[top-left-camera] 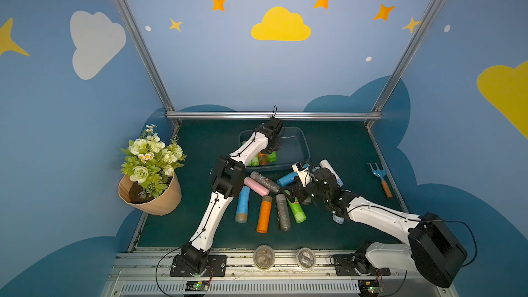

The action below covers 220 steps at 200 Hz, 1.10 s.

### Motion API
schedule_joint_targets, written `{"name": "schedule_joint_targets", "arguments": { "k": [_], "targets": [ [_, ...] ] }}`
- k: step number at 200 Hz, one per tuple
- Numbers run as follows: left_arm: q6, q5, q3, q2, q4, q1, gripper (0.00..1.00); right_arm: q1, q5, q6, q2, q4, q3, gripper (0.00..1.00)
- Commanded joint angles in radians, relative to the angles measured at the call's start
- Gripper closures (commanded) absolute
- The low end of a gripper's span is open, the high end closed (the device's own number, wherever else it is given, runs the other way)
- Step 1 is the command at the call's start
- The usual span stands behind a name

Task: Put the roll of trash bags into the storage box
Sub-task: Place the roll of trash bags in the storage box.

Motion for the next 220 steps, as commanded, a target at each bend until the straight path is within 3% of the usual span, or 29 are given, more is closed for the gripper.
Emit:
{"name": "schedule_joint_targets", "arguments": {
  "k": [1, 220],
  "targets": [
    [-0.005, -0.061, 0.046, 0.009, -0.078, 0.0, 0.57, -0.004, -0.008, -0.013, 0.006, 0.014, 0.01, 0.04],
    [-0.01, -0.059, 0.036, 0.04, -0.074, -0.011, 0.53, -0.007, -0.006, -0.015, 0.006, 0.009, 0.013, 0.04]
  ]
}}
